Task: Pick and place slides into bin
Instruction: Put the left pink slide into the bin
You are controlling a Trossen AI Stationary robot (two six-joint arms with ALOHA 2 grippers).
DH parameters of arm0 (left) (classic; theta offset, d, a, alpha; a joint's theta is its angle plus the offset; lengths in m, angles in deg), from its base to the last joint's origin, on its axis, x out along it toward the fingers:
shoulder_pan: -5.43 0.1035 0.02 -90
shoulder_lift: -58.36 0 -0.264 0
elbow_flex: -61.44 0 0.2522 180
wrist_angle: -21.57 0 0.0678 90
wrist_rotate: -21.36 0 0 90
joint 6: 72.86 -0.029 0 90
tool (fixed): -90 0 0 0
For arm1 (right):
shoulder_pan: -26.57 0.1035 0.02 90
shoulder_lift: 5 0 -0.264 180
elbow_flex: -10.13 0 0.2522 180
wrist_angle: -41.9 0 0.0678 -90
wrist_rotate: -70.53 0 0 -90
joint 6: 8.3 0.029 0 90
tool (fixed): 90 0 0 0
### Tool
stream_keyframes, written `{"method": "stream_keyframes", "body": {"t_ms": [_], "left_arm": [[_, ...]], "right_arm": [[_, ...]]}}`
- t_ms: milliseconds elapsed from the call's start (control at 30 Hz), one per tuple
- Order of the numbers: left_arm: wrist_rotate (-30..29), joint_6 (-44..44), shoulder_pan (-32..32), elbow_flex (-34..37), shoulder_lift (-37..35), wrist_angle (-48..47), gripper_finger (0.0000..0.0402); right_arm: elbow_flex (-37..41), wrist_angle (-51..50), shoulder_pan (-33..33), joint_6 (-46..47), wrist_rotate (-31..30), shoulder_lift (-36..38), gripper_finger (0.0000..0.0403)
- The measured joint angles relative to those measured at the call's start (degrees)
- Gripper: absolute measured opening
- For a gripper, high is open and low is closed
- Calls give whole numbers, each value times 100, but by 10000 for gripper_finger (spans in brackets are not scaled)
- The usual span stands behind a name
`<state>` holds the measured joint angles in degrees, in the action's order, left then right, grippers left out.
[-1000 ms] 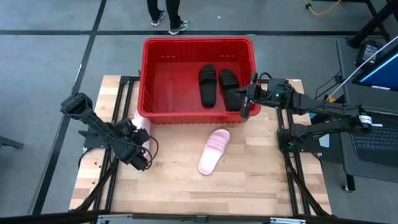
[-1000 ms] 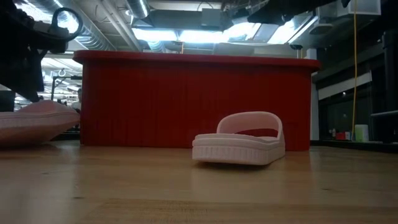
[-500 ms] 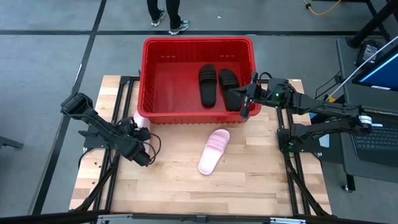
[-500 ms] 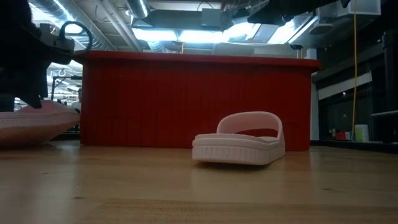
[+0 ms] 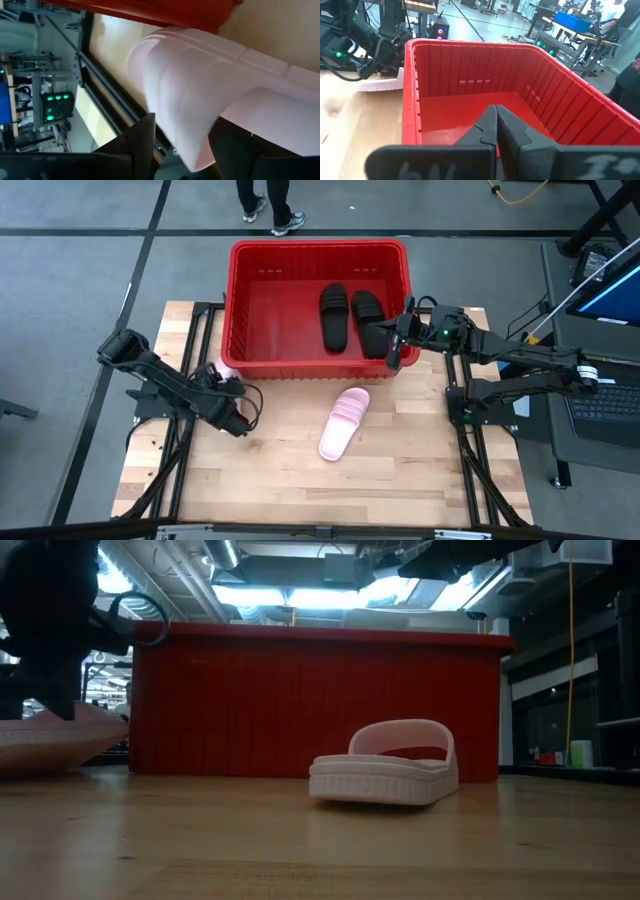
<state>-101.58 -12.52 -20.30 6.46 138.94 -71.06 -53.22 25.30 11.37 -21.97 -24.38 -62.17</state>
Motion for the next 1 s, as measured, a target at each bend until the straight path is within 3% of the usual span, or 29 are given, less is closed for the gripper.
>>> {"method": "stream_keyframes", "body": {"t_ms": [267,600,833,1000], "left_arm": [[-79,-232,15,156,0,247,149],[-19,-254,15,156,0,230,14],[551,-315,-122,13,0,262,7],[638,-455,-349,-455,0,152,6]], "right_arm": [[2,0,0,-4,0,0,7],[2,0,0,121,-2,0,7],[2,2,2,122,-4,0,7],[2,2,2,116,-4,0,7]]}}
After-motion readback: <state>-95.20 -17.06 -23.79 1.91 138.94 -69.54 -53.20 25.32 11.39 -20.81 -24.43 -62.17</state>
